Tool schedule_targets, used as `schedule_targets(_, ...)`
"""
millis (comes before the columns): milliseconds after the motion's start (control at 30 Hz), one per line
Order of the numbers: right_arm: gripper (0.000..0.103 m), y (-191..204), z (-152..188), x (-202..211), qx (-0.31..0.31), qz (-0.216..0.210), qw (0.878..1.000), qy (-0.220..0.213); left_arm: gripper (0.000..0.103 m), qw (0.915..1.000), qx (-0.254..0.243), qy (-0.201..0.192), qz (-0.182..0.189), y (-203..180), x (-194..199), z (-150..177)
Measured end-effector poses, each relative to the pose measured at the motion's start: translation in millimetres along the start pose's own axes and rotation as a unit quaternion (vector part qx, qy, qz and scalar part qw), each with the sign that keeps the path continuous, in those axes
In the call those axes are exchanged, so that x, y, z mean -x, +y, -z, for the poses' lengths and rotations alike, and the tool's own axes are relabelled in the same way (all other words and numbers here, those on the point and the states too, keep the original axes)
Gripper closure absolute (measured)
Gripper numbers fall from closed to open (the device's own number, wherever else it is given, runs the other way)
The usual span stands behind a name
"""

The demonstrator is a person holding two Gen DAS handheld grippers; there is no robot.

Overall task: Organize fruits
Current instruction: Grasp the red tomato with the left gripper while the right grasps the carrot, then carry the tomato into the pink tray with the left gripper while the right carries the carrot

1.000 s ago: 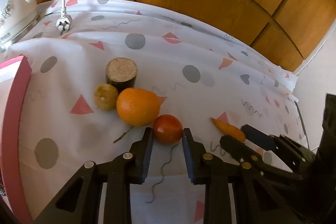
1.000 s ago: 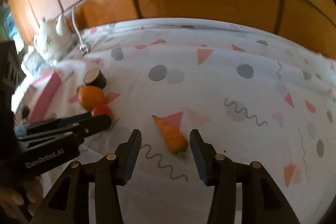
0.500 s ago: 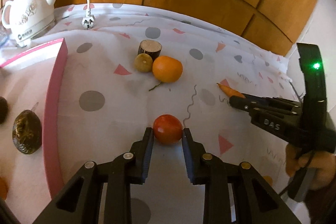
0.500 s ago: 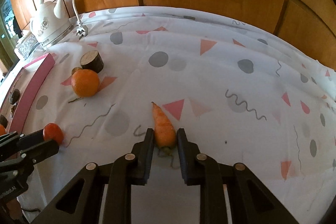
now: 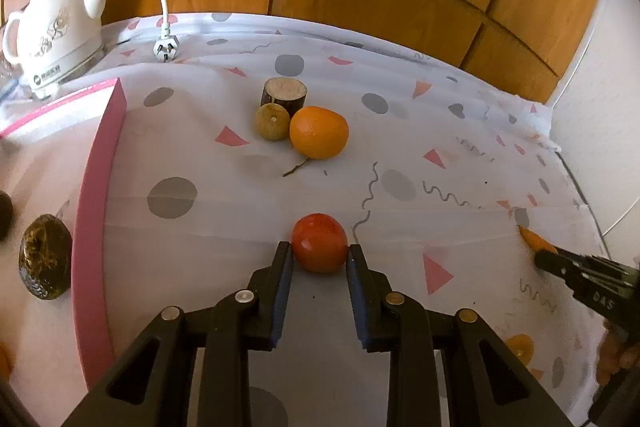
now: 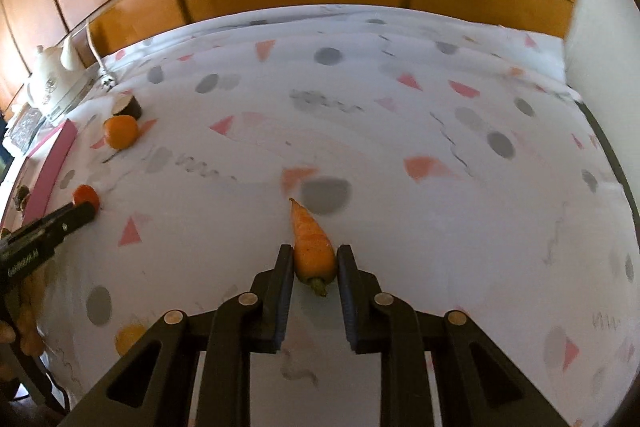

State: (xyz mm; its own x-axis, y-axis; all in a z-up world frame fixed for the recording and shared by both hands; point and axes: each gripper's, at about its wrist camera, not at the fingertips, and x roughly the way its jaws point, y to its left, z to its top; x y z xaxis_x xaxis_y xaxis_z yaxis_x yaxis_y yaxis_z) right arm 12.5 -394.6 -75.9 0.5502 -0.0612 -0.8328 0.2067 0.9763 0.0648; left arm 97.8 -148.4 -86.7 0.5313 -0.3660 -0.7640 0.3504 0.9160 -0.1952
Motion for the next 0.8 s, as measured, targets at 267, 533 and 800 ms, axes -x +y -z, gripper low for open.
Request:
schedule_targets(267, 0.082, 16, 9, 1, 0.005, -0.021, 1.0, -0.001, 0.077, 0.9999, -0.005, 0.003, -0.014, -2, 3, -1)
schedule_targets(533, 0.081, 35, 8, -6, 0.036, -0.008, 0.999, 0.0, 0.077, 0.9997, 0.013, -0.002, -0.021, 6, 16, -2)
schedule_targets(800, 0.081, 46, 8, -8, 0.054, 0.028, 0.998, 0.001, 0.077, 0.9993, 0.01, -0.031, -0.016, 13, 45, -3)
